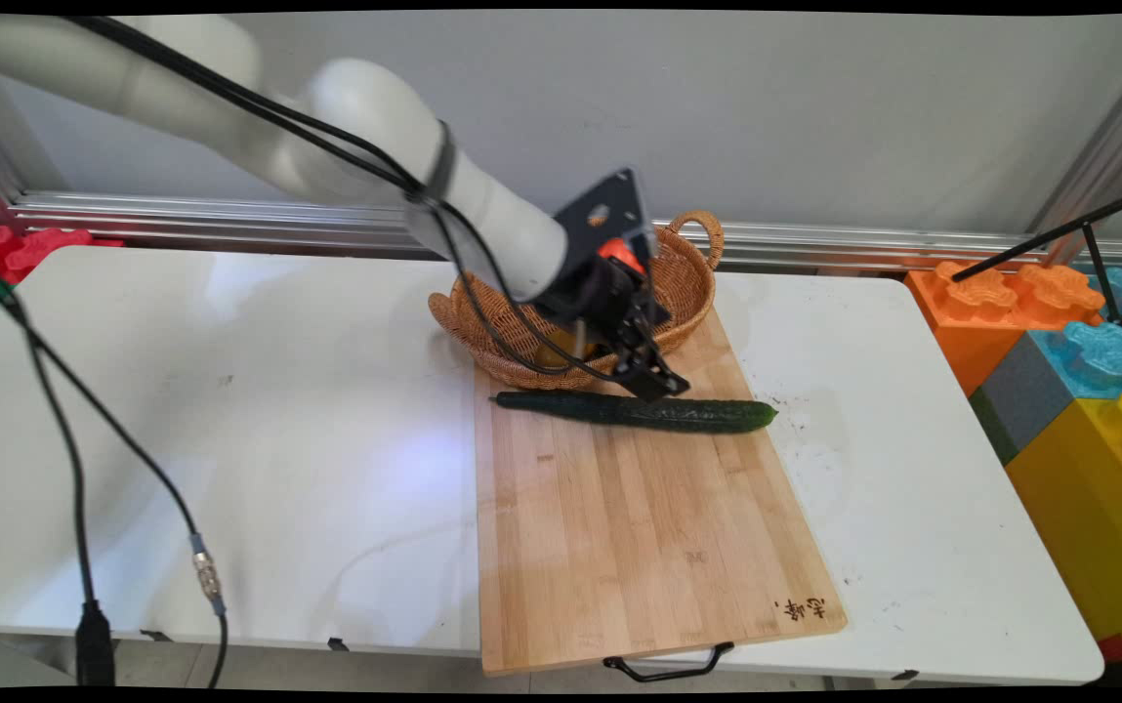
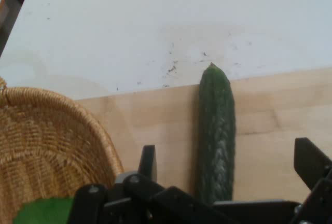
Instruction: Pick up the cucumber from the cutting board
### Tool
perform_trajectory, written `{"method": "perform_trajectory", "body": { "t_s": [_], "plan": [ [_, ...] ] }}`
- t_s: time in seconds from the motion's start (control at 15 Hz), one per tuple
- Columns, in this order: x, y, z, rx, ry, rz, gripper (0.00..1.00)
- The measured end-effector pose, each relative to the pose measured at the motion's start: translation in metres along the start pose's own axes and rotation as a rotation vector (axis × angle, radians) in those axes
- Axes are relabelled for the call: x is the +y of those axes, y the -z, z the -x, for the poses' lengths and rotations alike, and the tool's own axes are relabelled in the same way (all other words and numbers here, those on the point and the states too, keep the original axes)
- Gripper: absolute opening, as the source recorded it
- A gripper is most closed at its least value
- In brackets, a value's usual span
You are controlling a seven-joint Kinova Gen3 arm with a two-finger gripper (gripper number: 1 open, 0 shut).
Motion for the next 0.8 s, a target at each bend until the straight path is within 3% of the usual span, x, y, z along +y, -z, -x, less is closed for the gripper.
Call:
{"method": "perform_trajectory", "body": {
  "t_s": [0.4, 0.8],
  "plan": [
    [0.004, -0.052, -0.007, -0.073, -0.073, -0.026, 1.00],
    [0.011, -0.081, 0.001, -0.132, -0.111, -0.022, 1.00]
  ]
}}
